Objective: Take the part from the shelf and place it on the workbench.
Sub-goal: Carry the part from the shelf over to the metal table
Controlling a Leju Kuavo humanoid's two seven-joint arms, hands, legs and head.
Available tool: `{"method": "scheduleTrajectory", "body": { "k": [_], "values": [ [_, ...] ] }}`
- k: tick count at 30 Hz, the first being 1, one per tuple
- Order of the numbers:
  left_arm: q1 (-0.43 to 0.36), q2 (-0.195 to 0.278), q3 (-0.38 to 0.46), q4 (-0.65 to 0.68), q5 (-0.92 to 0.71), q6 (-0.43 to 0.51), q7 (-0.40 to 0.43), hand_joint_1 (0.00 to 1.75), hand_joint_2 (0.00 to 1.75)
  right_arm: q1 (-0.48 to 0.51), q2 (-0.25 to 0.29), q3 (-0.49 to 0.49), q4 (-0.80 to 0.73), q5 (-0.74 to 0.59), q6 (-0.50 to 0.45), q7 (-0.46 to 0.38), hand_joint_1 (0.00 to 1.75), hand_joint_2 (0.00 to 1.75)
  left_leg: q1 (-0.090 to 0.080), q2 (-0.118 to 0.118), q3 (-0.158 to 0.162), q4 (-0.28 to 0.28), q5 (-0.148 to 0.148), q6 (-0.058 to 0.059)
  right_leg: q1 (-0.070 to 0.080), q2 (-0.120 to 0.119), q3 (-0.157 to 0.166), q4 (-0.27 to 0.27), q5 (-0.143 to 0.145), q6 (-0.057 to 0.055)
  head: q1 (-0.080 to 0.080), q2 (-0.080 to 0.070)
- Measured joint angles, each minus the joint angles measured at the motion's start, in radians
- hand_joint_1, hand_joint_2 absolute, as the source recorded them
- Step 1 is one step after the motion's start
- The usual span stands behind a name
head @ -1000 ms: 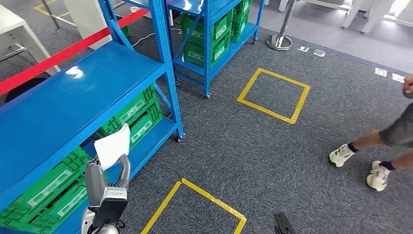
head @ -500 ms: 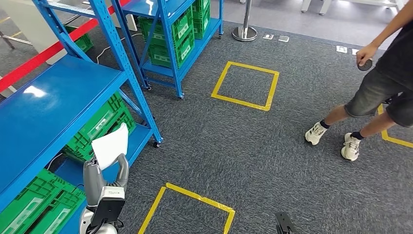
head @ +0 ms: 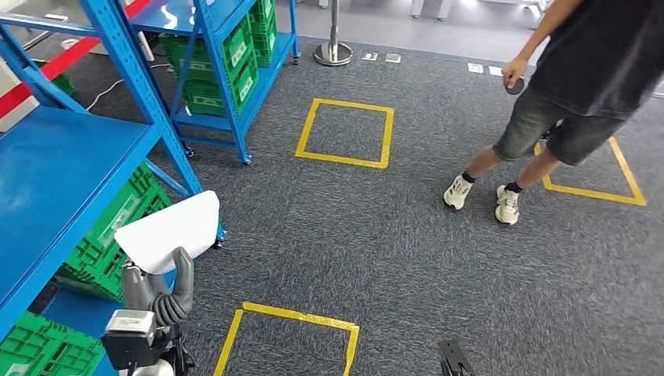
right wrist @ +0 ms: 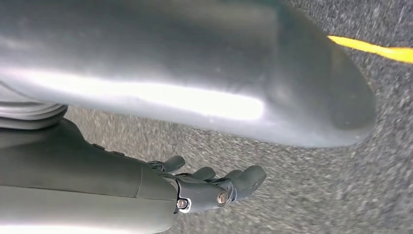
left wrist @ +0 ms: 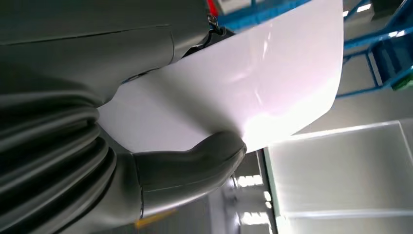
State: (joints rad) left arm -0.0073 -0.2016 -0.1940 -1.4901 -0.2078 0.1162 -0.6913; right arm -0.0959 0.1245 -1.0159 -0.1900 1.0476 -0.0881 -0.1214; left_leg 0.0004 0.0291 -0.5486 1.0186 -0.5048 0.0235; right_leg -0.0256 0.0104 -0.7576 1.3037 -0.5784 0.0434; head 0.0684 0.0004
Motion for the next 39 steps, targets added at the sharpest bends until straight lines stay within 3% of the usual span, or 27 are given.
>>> {"method": "scheduleTrajectory", "body": {
  "k": [1, 2, 5, 7, 9, 11, 13, 15, 16, 17, 18, 20, 22, 24, 26, 28, 29, 31, 32, 33, 35, 37, 39],
  "values": [
    [0.0, -0.002, 0.006, -0.007, 0.05, -0.035, -0.003, 1.75, 1.75, 0.001, 0.0, 0.0, 0.0, 0.0, 0.0, 0.001, 0.0, 0.0, -0.002, 0.015, -0.001, 0.001, -0.001, 0.001, 0.001, -0.003, 0.004, 0.005, 0.005, -0.002, 0.0, 0.0],
    [-0.001, -0.006, 0.012, -0.014, 0.097, -0.066, -0.005, 1.75, 1.75, 0.002, 0.0, 0.0, 0.0, -0.001, 0.0, 0.001, 0.0, 0.0, -0.004, 0.029, -0.001, 0.003, -0.002, 0.002, 0.002, -0.008, 0.031, -0.034, 0.026, -0.005, 0.0, 0.0],
    [-0.014, -0.016, 0.028, -0.035, 0.24, -0.183, -0.001, 1.75, 1.75, 0.002, 0.0, 0.0, 0.0, -0.003, 0.0, -0.001, 0.0, 0.0, -0.011, 0.061, -0.001, 0.009, -0.007, -0.004, 0.014, -0.061, 0.148, -0.23, 0.088, -0.023, -0.001, 0.0],
    [-0.022, -0.019, 0.034, -0.044, 0.335, -0.283, 0.012, 1.75, 1.75, 0.001, 0.0, 0.0, 0.0, -0.003, 0.001, -0.003, 0.0, 0.0, -0.014, 0.077, 0.001, 0.008, -0.009, -0.014, 0.021, -0.07, 0.161, -0.266, 0.092, -0.035, -0.002, 0.0],
    [-0.029, -0.024, 0.037, -0.047, 0.429, -0.381, 0.03, 1.75, 1.75, 0.004, 0.0, 0.0, 0.0, -0.002, 0.003, -0.003, 0.0, 0.0, -0.014, 0.088, 0.005, 0.005, -0.01, -0.024, 0.019, -0.05, 0.16, -0.275, 0.099, -0.044, -0.002, 0.0],
    [-0.034, -0.028, 0.037, -0.047, 0.511, -0.465, 0.046, 1.75, 1.75, 0.006, 0.001, -0.001, 0.0, 0.0, 0.006, -0.003, 0.0, 0.0, -0.011, 0.053, -0.006, 0.039, -0.038, -0.035, 0.01, -0.031, 0.163, -0.285, 0.109, -0.055, -0.005, 0.0],
    [-0.035, -0.028, 0.037, -0.044, 0.568, -0.521, 0.058, 1.75, 1.75, 0.004, 0.001, -0.001, 0.0, 0.002, 0.012, -0.003, 0.0, 0.0, -0.004, -0.004, -0.054, 0.154, -0.105, -0.045, 0.006, -0.008, 0.162, -0.288, 0.114, -0.062, -0.009, 0.0],
    [-0.034, -0.029, 0.037, -0.04, 0.595, -0.544, 0.064, 1.75, 1.75, 0.004, 0.001, -0.001, 0.0, 0.003, 0.014, -0.004, 0.0, 0.0, 0.0, -0.023, -0.107, 0.271, -0.15, -0.05, 0.006, 0.018, 0.159, -0.287, 0.116, -0.062, -0.01, 0.0],
    [-0.034, -0.029, 0.037, -0.038, 0.6, -0.548, 0.065, 1.75, 1.75, 0.005, 0.001, -0.001, 0.0, 0.003, 0.014, -0.004, 0.0, 0.0, 0.002, -0.025, -0.114, 0.284, -0.143, -0.051, 0.005, 0.032, 0.158, -0.286, 0.117, -0.061, -0.01, 0.0],
    [-0.034, -0.029, 0.037, -0.037, 0.602, -0.551, 0.066, 1.75, 1.75, 0.006, 0.001, -0.001, 0.0, 0.003, 0.014, -0.004, 0.0, 0.0, 0.003, -0.027, -0.102, 0.256, -0.117, -0.051, 0.004, 0.046, 0.157, -0.285, 0.118, -0.06, -0.01, 0.0],
    [-0.035, -0.03, 0.037, -0.037, 0.603, -0.552, 0.066, 1.75, 1.75, 0.006, 0.002, -0.001, 0.0, 0.003, 0.014, -0.004, 0.0, 0.0, 0.006, -0.036, -0.072, 0.191, -0.077, -0.051, 0.003, 0.061, 0.158, -0.283, 0.119, -0.057, -0.01, 0.0],
    [-0.036, -0.031, 0.037, -0.036, 0.606, -0.557, 0.067, 1.75, 1.75, 0.004, 0.002, -0.001, 0.0, 0.003, 0.014, -0.004, 0.0, 0.0, 0.012, -0.087, -0.011, 0.056, -0.022, -0.049, 0.001, 0.089, 0.153, -0.279, 0.12, -0.048, -0.009, 0.0],
    [-0.036, -0.032, 0.036, -0.036, 0.626, -0.571, 0.077, 1.75, 1.75, 0.003, 0.002, -0.001, 0.0, 0.006, 0.014, -0.004, 0.0, 0.0, 0.011, -0.122, 0.01, 0.004, -0.014, -0.043, -0.002, 0.111, 0.142, -0.279, 0.126, -0.031, -0.009, 0.0],
    [-0.039, -0.034, 0.03, -0.037, 0.669, -0.602, 0.098, 1.75, 1.75, 0.006, 0.002, -0.001, 0.0, 0.008, 0.014, -0.003, 0.0, 0.0, 0.008, -0.104, 0.01, 0.0, -0.008, -0.03, -0.007, 0.129, 0.133, -0.283, 0.135, -0.015, -0.01, 0.0],
    [-0.046, -0.036, 0.017, -0.038, 0.72, -0.64, 0.121, 1.75, 1.75, 0.008, 0.003, -0.001, 0.0, 0.007, 0.014, -0.002, 0.0, 0.0, 0.009, -0.077, 0.012, -0.008, 0.0, -0.014, -0.004, 0.089, 0.116, -0.257, 0.12, -0.006, -0.007, 0.0],
    [-0.05, -0.037, 0.004, -0.039, 0.759, -0.667, 0.137, 1.75, 1.75, 0.004, 0.004, -0.001, 0.0, 0.006, 0.014, -0.001, 0.0, 0.0, 0.008, -0.049, 0.012, -0.012, 0.002, -0.005, 0.002, 0.024, 0.076, -0.175, 0.072, -0.002, -0.003, 0.0],
    [-0.05, -0.037, 0.0, -0.039, 0.772, -0.673, 0.142, 1.75, 1.75, 0.002, 0.004, -0.001, 0.0, 0.005, 0.014, -0.001, 0.0, 0.0, 0.006, -0.036, 0.011, -0.012, 0.002, -0.002, 0.003, 0.009, 0.049, -0.118, 0.044, 0.0, -0.001, 0.0],
    [-0.052, -0.036, -0.005, -0.039, 0.786, -0.679, 0.15, 1.75, 1.75, 0.002, 0.004, -0.002, 0.0, 0.001, 0.014, -0.001, 0.0, 0.0, 0.003, -0.009, 0.009, -0.01, 0.0, 0.0, 0.002, 0.001, 0.003, -0.016, 0.007, 0.002, -0.001, 0.0],
    [-0.053, -0.036, -0.009, -0.038, 0.79, -0.68, 0.152, 1.75, 1.75, 0.004, 0.004, -0.003, 0.0, -0.001, 0.013, -0.001, 0.0, 0.0, 0.002, 0.006, 0.009, -0.008, -0.001, 0.001, 0.002, -0.001, -0.005, 0.006, 0.005, 0.002, -0.001, 0.0],
    [-0.054, -0.036, -0.013, -0.037, 0.79, -0.68, 0.154, 1.75, 1.75, 0.007, 0.004, -0.004, 0.0, -0.003, 0.013, -0.001, 0.0, 0.0, 0.002, 0.021, 0.008, -0.007, -0.002, 0.0, 0.002, -0.004, 0.007, -0.01, 0.02, 0.002, -0.001, 0.0],
    [-0.059, -0.036, -0.019, -0.037, 0.779, -0.675, 0.153, 1.75, 1.75, 0.009, 0.004, -0.005, 0.0, -0.005, 0.012, -0.001, 0.0, 0.0, 0.001, 0.046, 0.009, -0.003, -0.006, -0.004, 0.004, -0.032, 0.084, -0.144, 0.074, -0.002, -0.001, 0.0],
    [-0.066, -0.035, -0.022, -0.037, 0.765, -0.671, 0.149, 1.75, 1.75, 0.007, 0.005, -0.005, 0.0, -0.006, 0.011, 0.001, 0.0, 0.0, -0.003, 0.066, 0.009, 0.003, -0.013, -0.013, 0.009, -0.067, 0.146, -0.254, 0.105, -0.014, -0.002, 0.0],
    [-0.071, -0.035, -0.027, -0.036, 0.757, -0.669, 0.145, 1.75, 1.75, 0.008, 0.005, -0.005, 0.0, -0.005, 0.011, 0.002, 0.0, 0.0, -0.007, 0.082, 0.013, 0.001, -0.017, -0.024, 0.015, -0.068, 0.152, -0.273, 0.108, -0.027, -0.003, 0.0]
  ]
}}
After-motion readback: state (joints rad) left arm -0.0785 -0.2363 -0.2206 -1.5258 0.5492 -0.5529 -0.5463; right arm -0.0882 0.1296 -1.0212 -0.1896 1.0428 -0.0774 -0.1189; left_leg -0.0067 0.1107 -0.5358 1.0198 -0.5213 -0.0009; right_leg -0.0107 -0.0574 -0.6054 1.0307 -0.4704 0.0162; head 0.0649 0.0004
